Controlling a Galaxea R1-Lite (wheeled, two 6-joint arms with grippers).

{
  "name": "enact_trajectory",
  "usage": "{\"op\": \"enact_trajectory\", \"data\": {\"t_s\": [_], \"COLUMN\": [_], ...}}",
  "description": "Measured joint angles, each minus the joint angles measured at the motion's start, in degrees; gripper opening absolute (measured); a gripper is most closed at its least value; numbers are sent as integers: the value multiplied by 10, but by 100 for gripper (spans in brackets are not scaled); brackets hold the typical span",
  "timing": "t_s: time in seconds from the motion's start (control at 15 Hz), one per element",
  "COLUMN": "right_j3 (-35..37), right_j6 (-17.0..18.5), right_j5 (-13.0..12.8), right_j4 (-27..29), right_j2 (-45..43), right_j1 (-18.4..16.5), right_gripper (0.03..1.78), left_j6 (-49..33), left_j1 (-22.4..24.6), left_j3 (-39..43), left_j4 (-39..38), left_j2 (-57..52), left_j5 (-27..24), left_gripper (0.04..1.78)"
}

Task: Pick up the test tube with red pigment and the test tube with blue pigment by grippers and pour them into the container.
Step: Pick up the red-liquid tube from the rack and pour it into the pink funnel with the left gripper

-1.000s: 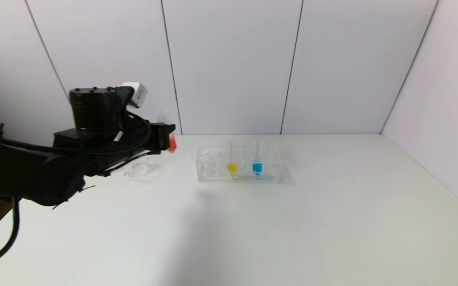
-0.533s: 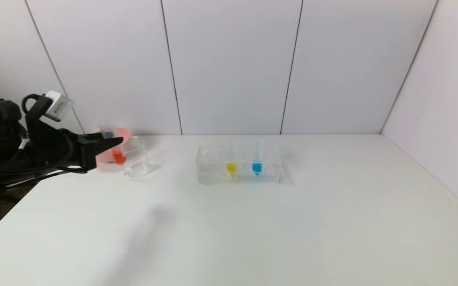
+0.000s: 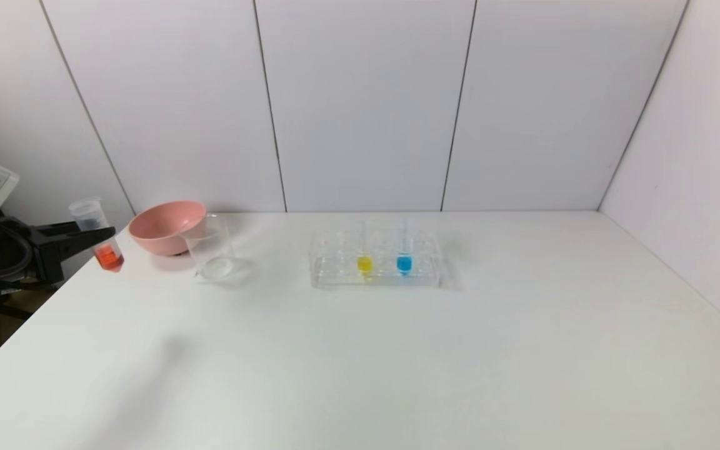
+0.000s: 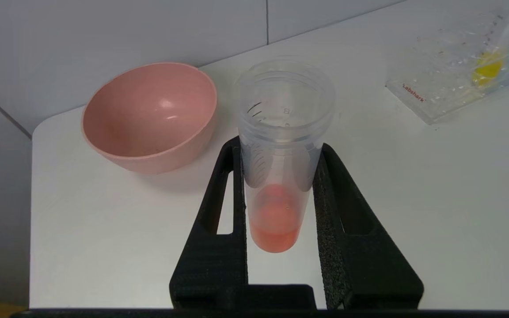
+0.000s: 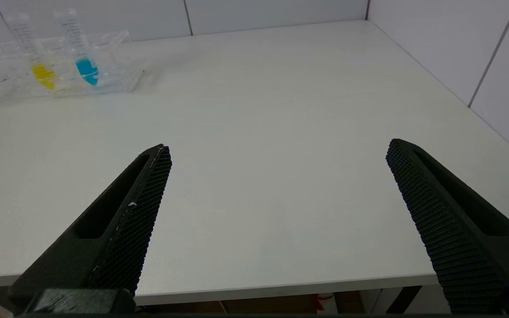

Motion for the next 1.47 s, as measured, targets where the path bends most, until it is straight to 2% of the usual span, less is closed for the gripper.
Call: {"op": "enact_trajectory", "data": {"t_s": [0.33, 0.67, 1.07, 1.27, 1.47], "right_j3": [0, 0, 0, 0, 0], "right_j6": [0, 0, 0, 0, 0], "right_j5": [0, 0, 0, 0, 0], "right_j4": [0, 0, 0, 0, 0], "right_j2": [0, 0, 0, 0, 0], "right_j1": [0, 0, 0, 0, 0], "right_gripper": [177, 177, 177, 177, 177], "left_j6": [18, 17, 30, 51, 76], "left_j1": [3, -22, -83, -114, -139], "left_j3": [-29, -150, -340, -444, -540], "left_j4": [0, 33, 256, 399, 546], "left_j2": [38, 121, 159, 172, 184], "left_j5": [2, 7, 24, 54, 109], "left_gripper": [46, 46, 46, 46, 46]}}
